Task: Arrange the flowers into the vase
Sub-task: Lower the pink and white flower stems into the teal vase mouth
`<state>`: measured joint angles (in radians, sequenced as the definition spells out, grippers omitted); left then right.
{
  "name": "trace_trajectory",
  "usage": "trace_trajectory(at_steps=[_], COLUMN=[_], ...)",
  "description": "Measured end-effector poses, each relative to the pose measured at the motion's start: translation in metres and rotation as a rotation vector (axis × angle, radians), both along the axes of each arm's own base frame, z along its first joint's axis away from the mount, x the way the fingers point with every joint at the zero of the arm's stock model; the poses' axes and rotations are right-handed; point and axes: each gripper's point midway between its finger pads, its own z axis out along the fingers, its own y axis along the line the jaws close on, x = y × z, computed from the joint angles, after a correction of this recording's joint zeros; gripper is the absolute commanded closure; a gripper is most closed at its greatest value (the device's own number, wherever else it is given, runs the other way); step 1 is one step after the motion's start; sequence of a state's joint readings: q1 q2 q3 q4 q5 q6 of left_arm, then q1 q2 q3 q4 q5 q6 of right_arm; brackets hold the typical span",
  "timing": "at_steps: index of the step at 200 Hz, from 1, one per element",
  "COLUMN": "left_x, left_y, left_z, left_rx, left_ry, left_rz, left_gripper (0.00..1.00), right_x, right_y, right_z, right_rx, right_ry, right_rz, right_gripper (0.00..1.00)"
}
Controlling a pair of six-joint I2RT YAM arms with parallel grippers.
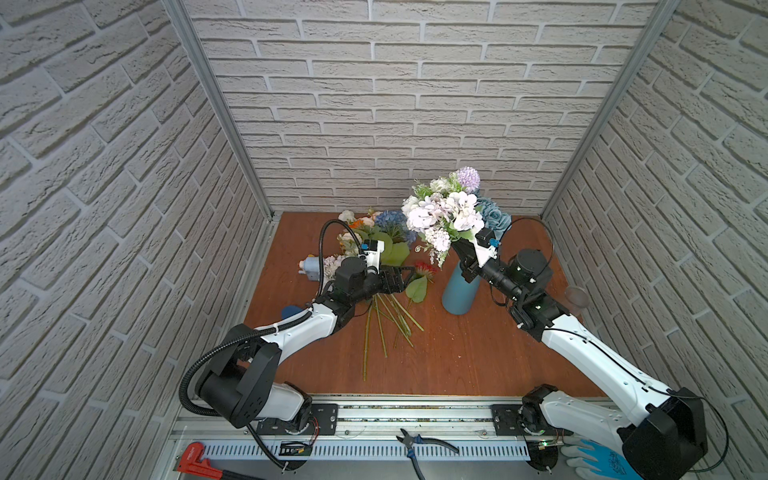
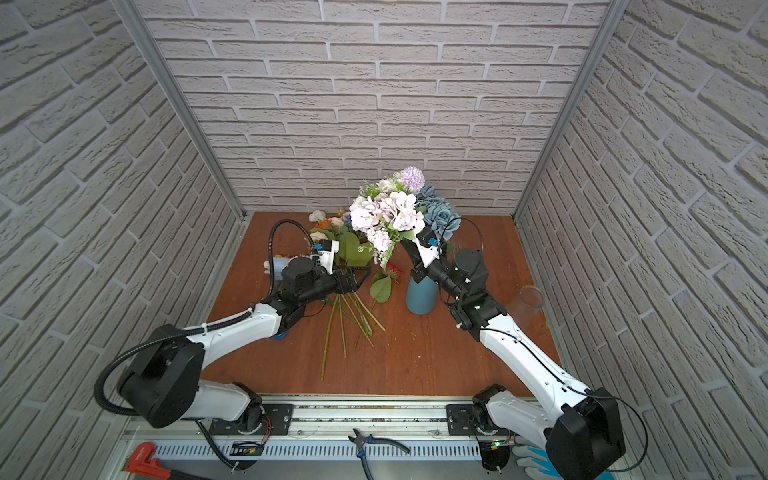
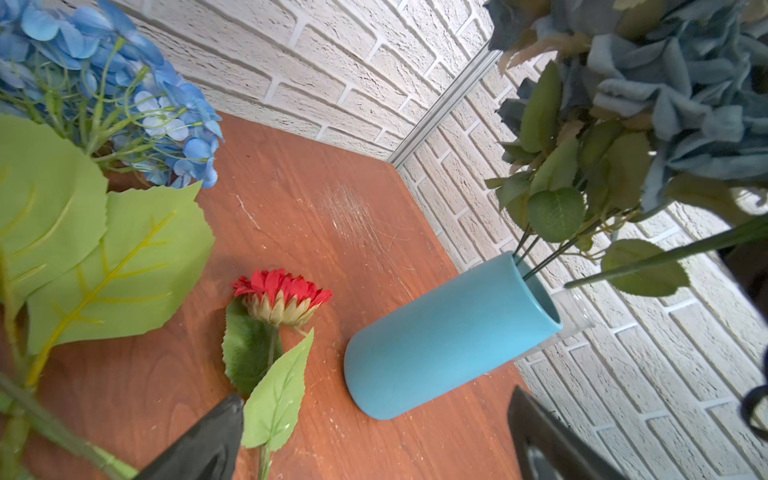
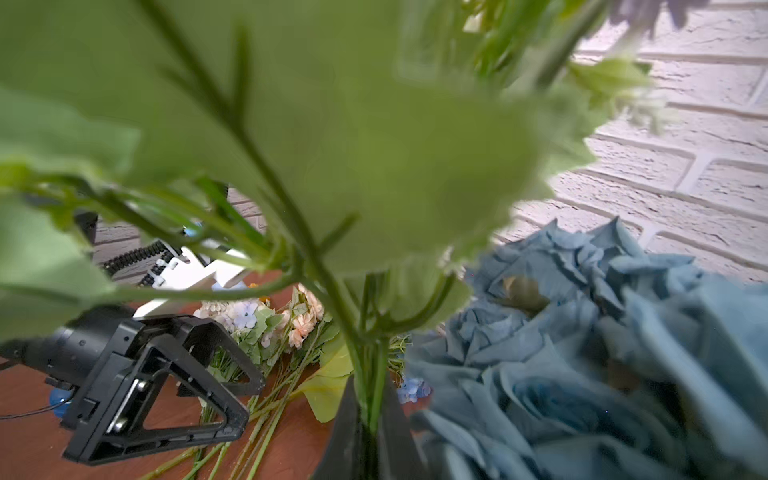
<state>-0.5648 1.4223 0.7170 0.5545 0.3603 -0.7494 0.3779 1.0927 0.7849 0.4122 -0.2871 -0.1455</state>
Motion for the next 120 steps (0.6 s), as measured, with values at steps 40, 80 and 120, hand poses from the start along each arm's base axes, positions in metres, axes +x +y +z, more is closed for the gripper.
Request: trace_trajectory(at_steps=[40, 80, 120], left_x=[0.005, 0.007, 0.006], left_y=[-0.009, -0.015, -0.021], left_z=[0.009, 0.020, 0.022], left_rx=[-0.023, -0.040, -0.042], left_ry=[-0.016, -0.042, -0.046], left_rz=[-0.006, -0.011, -0.019], left_gripper=[0.02, 0.02, 0.02], right_x=[-0.001, -0.004, -0.007], right_y=[-0.008, -0.016, -0.028], right_z=[-0.030, -0.048, -0.064], right_rx=[0.026, 0.053, 0.069], right_ry=[0.012, 0.022, 0.048], right_rz=[-0.011, -0.024, -0.061], right_gripper=[0.94, 0.94, 0.94])
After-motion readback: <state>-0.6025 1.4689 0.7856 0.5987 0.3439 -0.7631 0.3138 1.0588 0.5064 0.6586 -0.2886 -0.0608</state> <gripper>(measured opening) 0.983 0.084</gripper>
